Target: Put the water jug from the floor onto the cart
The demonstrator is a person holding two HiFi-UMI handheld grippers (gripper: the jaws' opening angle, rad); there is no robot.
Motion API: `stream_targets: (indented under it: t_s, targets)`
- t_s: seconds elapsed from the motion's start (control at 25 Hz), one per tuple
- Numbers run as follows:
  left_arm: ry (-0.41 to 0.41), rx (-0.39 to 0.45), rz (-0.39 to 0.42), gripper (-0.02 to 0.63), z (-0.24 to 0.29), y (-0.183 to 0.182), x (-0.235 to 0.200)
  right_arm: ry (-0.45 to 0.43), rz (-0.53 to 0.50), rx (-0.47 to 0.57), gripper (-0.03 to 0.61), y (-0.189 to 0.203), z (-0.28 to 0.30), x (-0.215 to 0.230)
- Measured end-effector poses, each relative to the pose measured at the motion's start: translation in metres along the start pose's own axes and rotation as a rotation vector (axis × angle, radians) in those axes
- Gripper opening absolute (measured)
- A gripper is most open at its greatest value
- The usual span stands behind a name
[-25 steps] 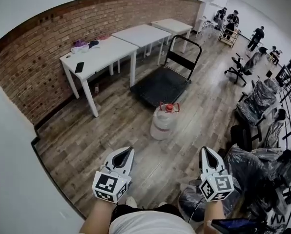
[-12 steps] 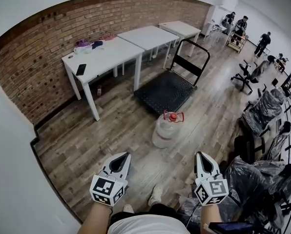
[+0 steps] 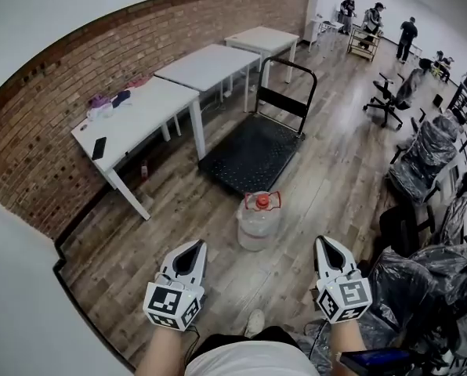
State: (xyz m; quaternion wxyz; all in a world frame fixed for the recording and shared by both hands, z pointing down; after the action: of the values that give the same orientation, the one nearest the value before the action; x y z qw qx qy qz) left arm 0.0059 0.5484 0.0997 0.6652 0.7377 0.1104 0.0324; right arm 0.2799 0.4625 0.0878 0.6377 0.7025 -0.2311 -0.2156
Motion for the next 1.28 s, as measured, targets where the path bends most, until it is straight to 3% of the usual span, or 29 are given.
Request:
stream_targets:
  t_s: [0.2,0.64,0.88,1.28]
  targets:
    - [0.021,-0.022,0.026,-0.002,0.049,0.004,0.007,0.007,0.039,-0.005,0.002,0.013,0.027,0.037]
    - [0.072,-0.078,0.012,-0.002,0.120,0.028,-0.020,0.026,0.070,-0.046,0.002,0.045,0.083,0.061]
    - [0.149,-0.074,0.013,-0.002,0.174,0.039,-0.067,0.082,0.028,-0.058,0.002,0.046,0.140,0.061]
    - [0.222,-0.068,-0.009,-0.002,0.245,0.045,-0.187,0.156,-0.040,-0.044,0.002,0.043,0.261,0.026]
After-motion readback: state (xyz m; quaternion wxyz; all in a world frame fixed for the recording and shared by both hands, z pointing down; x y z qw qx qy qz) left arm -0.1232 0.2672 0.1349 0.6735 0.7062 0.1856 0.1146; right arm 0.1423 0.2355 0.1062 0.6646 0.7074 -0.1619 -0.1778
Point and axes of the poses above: the fingertips, and each gripper's own axes: z forward along the fingers, x to its right, y out of its underside, the point moved 3 cm from there along -z, backward along the fingers, and after that the axes turned 14 degrees about x, right-handed, at the moved point
